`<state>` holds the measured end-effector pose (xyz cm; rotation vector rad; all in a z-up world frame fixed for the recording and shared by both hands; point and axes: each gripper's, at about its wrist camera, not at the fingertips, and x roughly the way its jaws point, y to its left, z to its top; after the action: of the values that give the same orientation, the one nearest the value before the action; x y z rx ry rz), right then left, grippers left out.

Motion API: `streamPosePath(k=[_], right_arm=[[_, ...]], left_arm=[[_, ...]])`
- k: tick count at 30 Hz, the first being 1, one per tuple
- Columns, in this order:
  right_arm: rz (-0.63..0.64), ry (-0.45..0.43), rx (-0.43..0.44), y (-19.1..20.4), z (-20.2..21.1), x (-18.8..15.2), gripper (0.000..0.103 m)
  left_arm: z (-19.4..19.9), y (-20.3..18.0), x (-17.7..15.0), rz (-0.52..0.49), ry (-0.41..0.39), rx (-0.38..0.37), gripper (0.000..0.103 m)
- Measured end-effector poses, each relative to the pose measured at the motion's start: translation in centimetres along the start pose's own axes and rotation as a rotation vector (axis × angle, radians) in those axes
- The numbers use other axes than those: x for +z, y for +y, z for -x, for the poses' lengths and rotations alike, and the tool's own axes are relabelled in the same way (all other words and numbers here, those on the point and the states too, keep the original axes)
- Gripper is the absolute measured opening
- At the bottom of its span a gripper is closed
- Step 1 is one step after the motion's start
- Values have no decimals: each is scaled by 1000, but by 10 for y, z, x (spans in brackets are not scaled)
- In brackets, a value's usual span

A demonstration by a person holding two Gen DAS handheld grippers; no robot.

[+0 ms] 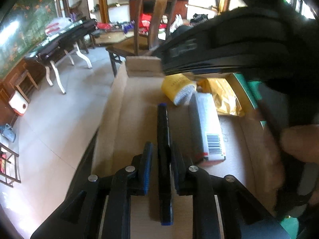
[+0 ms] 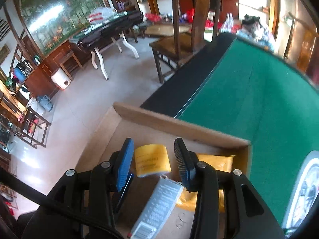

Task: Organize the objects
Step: 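Open both tools to drop the jar and marker into the tray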

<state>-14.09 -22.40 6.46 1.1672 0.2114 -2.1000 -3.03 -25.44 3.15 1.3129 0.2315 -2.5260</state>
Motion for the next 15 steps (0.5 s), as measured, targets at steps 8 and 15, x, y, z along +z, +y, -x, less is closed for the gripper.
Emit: streamPosePath(k=[8,15], right_arm=[[45,-240,-188,3,111,-51,64],[92,-380,-343,-1,188,-143,71]], left_arm=[[54,1,-14,67,-160,18,18],[114,-27,-55,34,-372,17,51]])
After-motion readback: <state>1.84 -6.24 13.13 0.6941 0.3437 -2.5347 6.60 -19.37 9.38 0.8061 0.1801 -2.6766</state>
